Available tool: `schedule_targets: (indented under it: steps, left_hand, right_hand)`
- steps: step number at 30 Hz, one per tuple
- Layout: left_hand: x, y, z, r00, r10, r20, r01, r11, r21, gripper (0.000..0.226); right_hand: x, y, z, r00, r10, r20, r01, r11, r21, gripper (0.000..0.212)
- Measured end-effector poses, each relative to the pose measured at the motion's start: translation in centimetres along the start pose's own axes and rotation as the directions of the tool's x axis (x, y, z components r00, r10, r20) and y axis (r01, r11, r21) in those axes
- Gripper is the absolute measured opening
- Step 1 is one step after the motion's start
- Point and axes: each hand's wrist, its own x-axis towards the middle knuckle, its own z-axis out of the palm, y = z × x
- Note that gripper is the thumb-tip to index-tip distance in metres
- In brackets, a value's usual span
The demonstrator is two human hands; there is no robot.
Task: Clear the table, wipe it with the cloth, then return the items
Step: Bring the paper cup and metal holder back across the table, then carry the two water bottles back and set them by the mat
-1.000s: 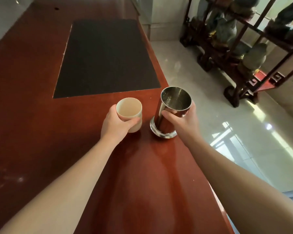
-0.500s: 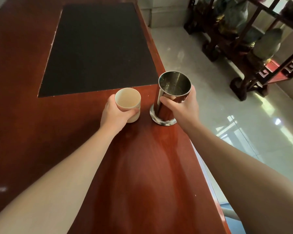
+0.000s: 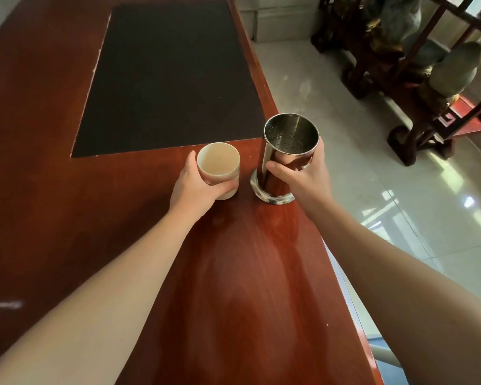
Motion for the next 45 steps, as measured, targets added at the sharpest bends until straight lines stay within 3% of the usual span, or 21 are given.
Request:
schedule_targets:
  steps: [3, 6, 8, 11, 14, 18, 26, 30, 37, 45]
  left_hand:
    - [-0.8, -0.2, -1.1, 0.998, -0.057, -0.008, 0.057, 0.998, 0.021, 0.115]
    - [-2.5, -1.0, -2.6, 0.996, -0.084, -0.039, 0.083, 0.996, -0.017, 0.113]
    - [-4.1, -1.7, -3.7, 0.991, -0.111, -0.072, 0.106, 0.991, -0.077, 0.108]
    - [-7.1, -3.3, -5.4, 0.982, -0.154, -0.107, 0.144, 0.985, -0.096, 0.094]
    - [-10.8, -5.5, -7.3, 0.983, -0.143, -0.116, 0.139, 0.989, -0.04, 0.08]
    - [-15.4, -8.4, -10.2, 0.987, -0.119, -0.107, 0.122, 0.992, 0.015, 0.071]
    - [-23.0, -13.7, -16.1, 0.986, -0.103, -0.129, 0.101, 0.995, -0.026, 0.066]
    - [-26.2, -17.0, -18.5, 0.97, -0.146, -0.192, 0.134, 0.988, -0.076, 0.067]
    - [-33.3, -23.9, -24.5, 0.874, -0.32, -0.365, 0.264, 0.945, -0.194, 0.065]
    - [-41.9, -30.5, -29.3, 0.647, -0.541, -0.538, 0.369, 0.839, -0.399, 0.064]
  right_hand:
    - [-0.5, 0.8, -0.5, 0.998, 0.054, 0.031, -0.054, 0.998, -0.018, 0.087]
    - [-1.8, 0.6, -0.9, 0.987, 0.163, -0.009, -0.163, 0.982, -0.091, 0.113]
    - [-3.6, 0.4, -0.9, 0.976, 0.209, -0.063, -0.213, 0.974, -0.077, 0.118]
    - [-7.3, -0.6, -0.3, 0.965, 0.226, -0.136, -0.237, 0.969, -0.073, 0.101]
    - [-10.9, -1.7, 0.6, 0.975, 0.182, -0.129, -0.195, 0.975, -0.105, 0.052]
    - [-15.6, -3.3, 2.3, 0.968, 0.219, -0.12, -0.242, 0.942, -0.233, 0.069]
    - [-23.2, -5.9, 7.5, 0.982, 0.188, -0.02, -0.185, 0.932, -0.311, 0.052]
    - [-26.4, -6.4, 12.1, 0.978, 0.171, 0.118, -0.126, 0.94, -0.317, 0.052]
    - [-30.6, -9.4, 23.1, 0.915, 0.117, 0.387, 0.0, 0.957, -0.289, 0.054]
    - [-36.7, -13.9, 33.4, 0.769, 0.013, 0.639, 0.135, 0.974, -0.182, 0.06]
